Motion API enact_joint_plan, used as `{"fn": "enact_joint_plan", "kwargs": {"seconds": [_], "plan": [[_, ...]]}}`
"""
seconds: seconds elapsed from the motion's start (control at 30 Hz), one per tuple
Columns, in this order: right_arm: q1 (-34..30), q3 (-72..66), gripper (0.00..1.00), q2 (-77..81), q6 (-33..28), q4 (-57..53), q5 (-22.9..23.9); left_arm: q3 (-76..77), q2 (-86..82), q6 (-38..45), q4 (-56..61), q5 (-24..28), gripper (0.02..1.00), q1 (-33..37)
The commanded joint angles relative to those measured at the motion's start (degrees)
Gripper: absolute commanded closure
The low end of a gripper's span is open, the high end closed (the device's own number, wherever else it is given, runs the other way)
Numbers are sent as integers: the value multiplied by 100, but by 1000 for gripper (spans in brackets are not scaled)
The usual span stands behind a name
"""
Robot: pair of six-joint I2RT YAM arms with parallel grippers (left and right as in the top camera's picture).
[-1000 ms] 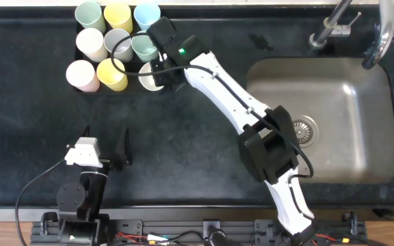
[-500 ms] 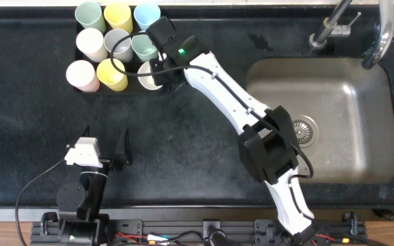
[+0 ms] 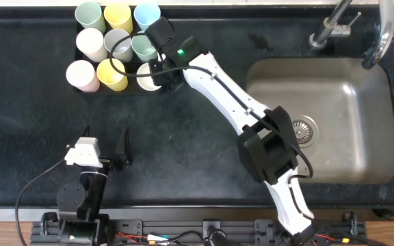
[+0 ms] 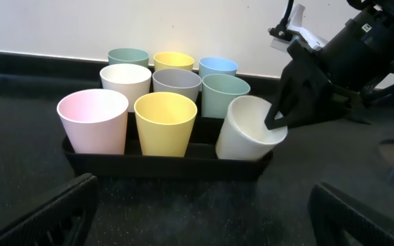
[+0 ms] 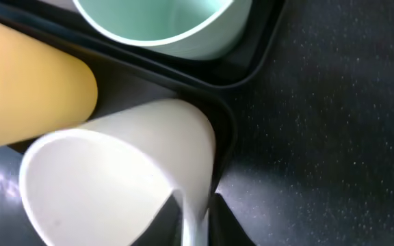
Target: Store Cups
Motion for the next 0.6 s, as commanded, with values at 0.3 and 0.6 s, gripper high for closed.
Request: {"fn": "enact_joint_plan", "kwargs": {"seconds": [0.3,0.6], "plan": [[-33,221,689,-339,-61,240,4,-20,-70,-44,-7,28,18,13],[-476,264,406,-2096,-745,411,9,-20,-70,-44,-7,28,18,13]]}}
